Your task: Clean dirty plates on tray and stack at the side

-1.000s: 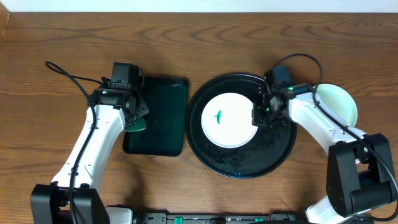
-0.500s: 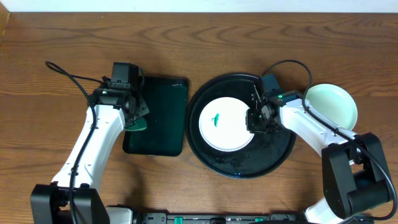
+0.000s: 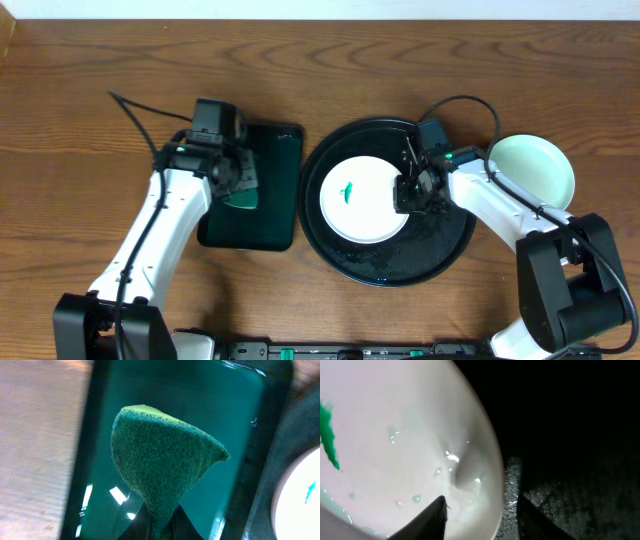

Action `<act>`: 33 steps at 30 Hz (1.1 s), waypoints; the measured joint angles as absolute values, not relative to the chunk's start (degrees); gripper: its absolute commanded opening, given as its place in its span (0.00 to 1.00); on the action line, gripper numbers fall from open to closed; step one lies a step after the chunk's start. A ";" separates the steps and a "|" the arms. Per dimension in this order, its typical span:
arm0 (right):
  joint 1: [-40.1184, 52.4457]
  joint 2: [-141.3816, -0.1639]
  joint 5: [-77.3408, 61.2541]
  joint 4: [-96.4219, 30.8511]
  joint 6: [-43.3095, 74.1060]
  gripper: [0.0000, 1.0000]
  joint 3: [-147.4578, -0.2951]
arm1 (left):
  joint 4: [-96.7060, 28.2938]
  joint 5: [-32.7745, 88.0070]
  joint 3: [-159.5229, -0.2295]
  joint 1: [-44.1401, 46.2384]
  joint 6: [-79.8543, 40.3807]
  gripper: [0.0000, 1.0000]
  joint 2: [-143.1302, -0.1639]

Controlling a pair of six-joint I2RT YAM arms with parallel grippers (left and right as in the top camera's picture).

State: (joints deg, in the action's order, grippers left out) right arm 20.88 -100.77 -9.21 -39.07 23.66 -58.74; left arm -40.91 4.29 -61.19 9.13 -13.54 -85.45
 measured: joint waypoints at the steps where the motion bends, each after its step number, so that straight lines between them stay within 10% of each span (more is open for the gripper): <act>1: 21.02 -100.77 -9.26 -39.07 23.62 0.46 -58.74 | -40.69 4.54 -61.19 9.87 -13.08 0.08 -85.45; 16: 21.61 -100.77 -9.19 -38.09 23.66 0.46 -58.74 | -39.55 3.51 -61.19 12.23 -11.49 0.08 -88.66; 24: 21.63 -100.77 -8.12 -37.76 23.46 0.04 -58.74 | -38.94 4.14 -61.19 12.23 -11.11 0.08 -89.80; 33: 21.63 -100.77 -7.90 -37.34 23.73 0.01 -58.74 | -38.87 4.16 -61.19 12.23 -10.61 0.08 -89.80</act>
State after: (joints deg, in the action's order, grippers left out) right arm 21.63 -100.77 -7.90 -37.34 23.73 -58.74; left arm -38.87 4.16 -61.19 12.23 -10.61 -89.80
